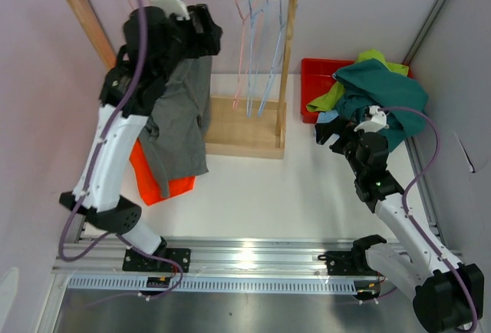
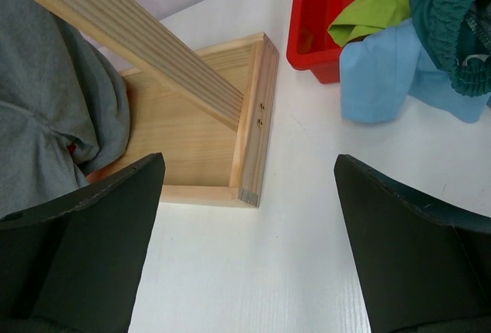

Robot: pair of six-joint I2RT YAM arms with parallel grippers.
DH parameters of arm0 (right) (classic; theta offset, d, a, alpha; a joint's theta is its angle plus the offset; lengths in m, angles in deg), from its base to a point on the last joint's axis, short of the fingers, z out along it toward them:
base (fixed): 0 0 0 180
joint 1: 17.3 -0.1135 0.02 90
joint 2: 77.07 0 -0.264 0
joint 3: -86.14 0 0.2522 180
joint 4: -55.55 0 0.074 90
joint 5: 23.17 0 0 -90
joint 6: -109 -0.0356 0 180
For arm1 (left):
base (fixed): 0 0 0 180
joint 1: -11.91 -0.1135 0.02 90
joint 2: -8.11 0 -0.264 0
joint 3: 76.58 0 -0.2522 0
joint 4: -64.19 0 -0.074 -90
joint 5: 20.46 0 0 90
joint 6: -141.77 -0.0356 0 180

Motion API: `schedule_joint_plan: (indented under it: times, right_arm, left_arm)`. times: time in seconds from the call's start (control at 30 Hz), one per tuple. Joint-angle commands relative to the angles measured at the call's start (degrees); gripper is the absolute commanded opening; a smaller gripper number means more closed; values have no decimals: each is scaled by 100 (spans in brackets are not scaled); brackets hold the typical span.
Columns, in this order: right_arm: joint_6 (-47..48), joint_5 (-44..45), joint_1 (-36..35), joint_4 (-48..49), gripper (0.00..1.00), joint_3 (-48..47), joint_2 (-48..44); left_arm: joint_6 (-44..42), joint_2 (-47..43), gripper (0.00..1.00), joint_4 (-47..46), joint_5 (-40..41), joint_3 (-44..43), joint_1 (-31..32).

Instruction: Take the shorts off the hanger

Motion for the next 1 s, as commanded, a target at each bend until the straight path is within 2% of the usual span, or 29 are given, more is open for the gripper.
schedule_joint_plan:
  times: [0.0,0.1,0.27,0.47,0.63,0.73,0.97]
  right_arm:
    - [125,135,-128,16,99,83,-230]
    - [98,153,-198,-1,100,136,-274]
    - [107,232,-260,-142,99,162,-389]
    - [204,364,-278,-406,99,250,-687]
    - [248,461,-269,-661,99,381,-872]
    - [265,496,-269,-687,99,461,-1013]
    - [318,522,-243,-687,99,601,-1022]
  left_arm:
    - [-457,-921,86,-198,613,260,-314]
    - [-387,-1168,86,-138,561,437,-833]
    - [-466,-1283,87,-233,508,744,-1299]
    - [-247,-958,85,-295,52,833,-1817]
    - [-115,-440,82,-304,-168,570,-2177]
    - [8,-54,79,-251,-413,350,-2389]
    - [219,361,63,-163,-933,112,-2513]
